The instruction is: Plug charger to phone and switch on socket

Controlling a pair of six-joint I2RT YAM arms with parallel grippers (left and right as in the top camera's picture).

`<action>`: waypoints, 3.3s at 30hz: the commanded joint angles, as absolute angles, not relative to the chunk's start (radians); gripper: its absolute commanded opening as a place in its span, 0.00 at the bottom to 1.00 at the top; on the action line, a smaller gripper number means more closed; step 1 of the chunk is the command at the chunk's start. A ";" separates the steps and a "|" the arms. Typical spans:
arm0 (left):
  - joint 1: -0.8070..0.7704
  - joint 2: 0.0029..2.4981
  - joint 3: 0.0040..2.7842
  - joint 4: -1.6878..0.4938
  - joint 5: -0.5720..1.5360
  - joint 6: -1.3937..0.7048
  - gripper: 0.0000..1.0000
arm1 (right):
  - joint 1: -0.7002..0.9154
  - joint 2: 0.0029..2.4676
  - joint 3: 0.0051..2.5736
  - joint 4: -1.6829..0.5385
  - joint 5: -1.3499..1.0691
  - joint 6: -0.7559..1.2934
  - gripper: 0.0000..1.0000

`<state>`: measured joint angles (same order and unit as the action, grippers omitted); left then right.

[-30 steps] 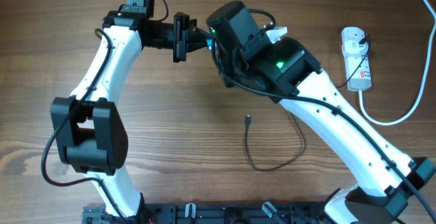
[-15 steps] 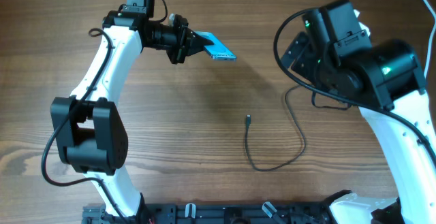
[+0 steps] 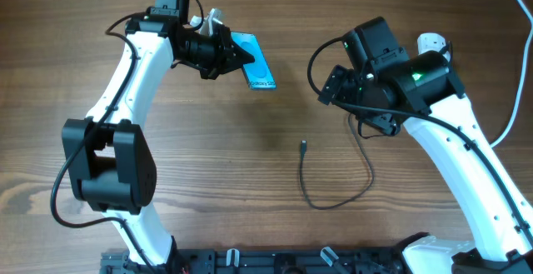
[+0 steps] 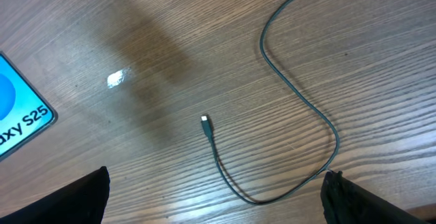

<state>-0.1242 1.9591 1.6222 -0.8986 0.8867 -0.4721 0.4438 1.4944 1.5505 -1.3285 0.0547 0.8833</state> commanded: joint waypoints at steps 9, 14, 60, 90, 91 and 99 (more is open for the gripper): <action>-0.122 1.923 1.623 -0.910 0.888 -0.395 0.04 | 0.444 1.500 1.543 -1.320 0.043 0.783 1.00; -0.122 1.923 1.623 -0.913 0.860 -0.396 0.04 | 0.446 1.500 1.543 -1.325 0.015 0.757 1.00; -0.152 1.924 1.623 -0.900 0.659 -0.404 0.04 | 0.658 1.783 1.168 -0.944 -0.036 0.768 0.38; -0.152 1.924 1.623 -0.902 0.659 -0.403 0.04 | 0.703 1.880 1.104 -0.810 0.021 0.837 0.34; -0.152 1.924 1.623 -0.901 0.659 -0.403 0.04 | 0.703 1.880 1.104 -0.807 0.022 0.836 0.34; -0.152 1.924 1.623 -0.902 0.660 -0.403 0.04 | 0.703 1.882 1.104 -0.820 0.022 0.838 0.27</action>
